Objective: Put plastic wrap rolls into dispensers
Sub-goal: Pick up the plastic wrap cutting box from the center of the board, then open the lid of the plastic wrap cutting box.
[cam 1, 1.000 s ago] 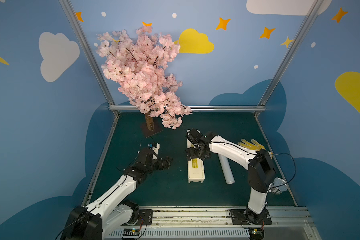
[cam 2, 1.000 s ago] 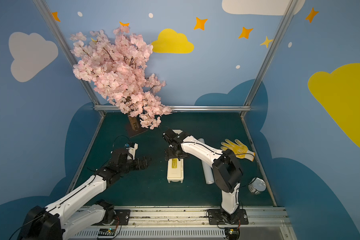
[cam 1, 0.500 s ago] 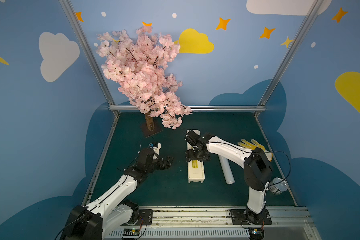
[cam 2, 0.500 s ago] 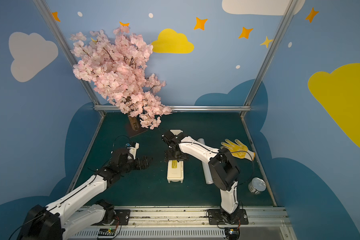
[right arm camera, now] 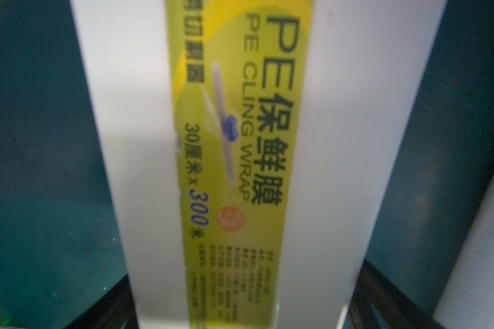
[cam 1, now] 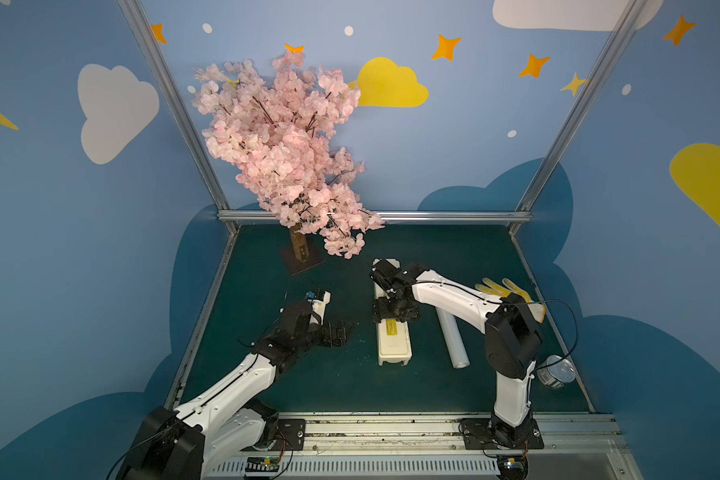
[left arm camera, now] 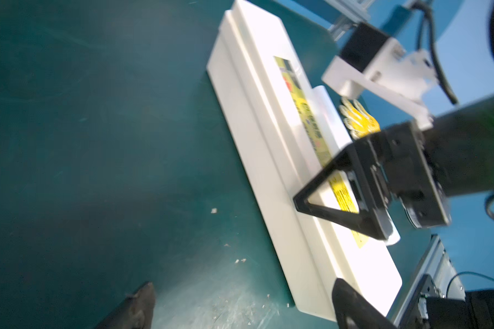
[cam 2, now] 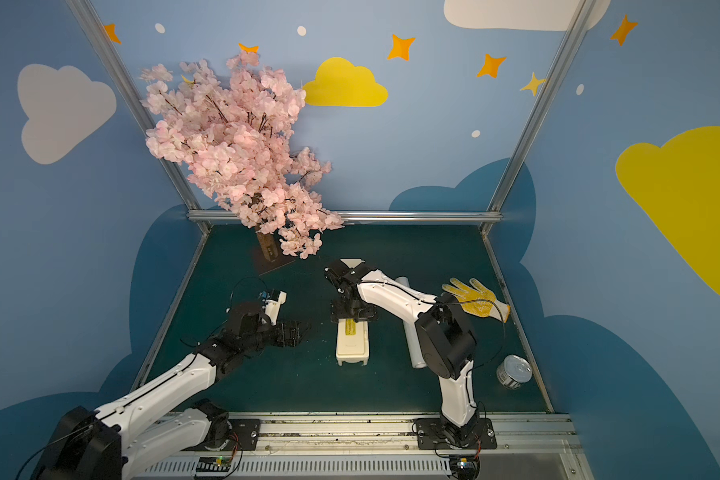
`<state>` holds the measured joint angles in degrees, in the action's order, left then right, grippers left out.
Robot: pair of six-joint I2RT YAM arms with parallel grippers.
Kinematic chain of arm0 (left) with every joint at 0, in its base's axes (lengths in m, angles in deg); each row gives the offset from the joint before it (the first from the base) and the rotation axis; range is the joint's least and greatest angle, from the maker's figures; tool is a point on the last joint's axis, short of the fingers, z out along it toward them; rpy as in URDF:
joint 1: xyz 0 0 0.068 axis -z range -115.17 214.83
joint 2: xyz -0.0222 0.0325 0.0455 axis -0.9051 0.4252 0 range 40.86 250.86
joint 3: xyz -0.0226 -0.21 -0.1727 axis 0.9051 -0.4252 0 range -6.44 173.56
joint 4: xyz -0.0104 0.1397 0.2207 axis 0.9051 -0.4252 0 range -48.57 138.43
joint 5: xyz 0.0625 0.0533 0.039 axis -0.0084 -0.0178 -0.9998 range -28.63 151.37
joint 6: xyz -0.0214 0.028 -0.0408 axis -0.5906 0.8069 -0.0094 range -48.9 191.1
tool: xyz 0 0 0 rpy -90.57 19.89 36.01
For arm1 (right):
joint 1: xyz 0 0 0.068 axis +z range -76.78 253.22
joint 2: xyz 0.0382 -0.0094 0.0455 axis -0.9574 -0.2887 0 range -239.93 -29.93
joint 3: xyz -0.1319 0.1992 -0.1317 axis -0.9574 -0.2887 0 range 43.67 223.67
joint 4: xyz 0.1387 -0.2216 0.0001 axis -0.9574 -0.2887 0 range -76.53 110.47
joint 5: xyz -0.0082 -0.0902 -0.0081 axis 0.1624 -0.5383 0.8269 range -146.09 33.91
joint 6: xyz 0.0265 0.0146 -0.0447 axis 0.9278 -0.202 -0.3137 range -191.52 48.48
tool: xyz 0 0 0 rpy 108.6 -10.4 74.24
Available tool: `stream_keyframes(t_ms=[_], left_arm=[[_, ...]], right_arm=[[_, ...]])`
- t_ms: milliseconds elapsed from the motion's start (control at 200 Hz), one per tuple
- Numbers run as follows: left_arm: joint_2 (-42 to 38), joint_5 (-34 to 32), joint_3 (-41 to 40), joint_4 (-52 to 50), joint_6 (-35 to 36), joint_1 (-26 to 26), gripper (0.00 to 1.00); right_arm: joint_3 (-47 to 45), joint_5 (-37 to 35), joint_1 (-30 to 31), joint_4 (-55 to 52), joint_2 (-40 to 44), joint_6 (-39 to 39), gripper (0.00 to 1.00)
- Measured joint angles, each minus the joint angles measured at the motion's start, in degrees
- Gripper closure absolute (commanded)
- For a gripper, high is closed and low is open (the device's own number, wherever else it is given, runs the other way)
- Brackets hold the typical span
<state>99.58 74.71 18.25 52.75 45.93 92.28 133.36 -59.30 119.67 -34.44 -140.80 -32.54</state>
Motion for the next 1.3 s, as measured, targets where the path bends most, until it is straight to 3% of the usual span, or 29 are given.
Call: stream_keyframes(t_ms=[250, 451, 571, 821, 1302], left_arm=[[-2.0, -2.1, -2.5, 4.9, 6.6, 8.1, 0.02], [-2.5, -7.3, -5.1, 11.1, 13.1, 15.3, 0.00], [-1.4, -10.3, -7.1, 15.5, 15.2, 17.1, 0.00], [8.1, -14.1, -8.0, 27.9, 19.9, 18.1, 0.00], [26.2, -24.7, -8.1, 54.1, 28.7, 21.5, 0.00]], right_arm=[[4.0, 3.4, -5.5, -1.2, -0.3, 0.8, 0.10], [9.0, 8.6, -9.4, -1.7, -2.6, 3.0, 0.09], [11.6, 11.6, -11.0, -1.8, -4.2, 5.2, 0.09], [16.4, 16.4, -11.5, -1.9, -6.6, 9.6, 0.09], [17.8, 18.2, -10.8, -2.2, -7.2, 13.8, 0.09]])
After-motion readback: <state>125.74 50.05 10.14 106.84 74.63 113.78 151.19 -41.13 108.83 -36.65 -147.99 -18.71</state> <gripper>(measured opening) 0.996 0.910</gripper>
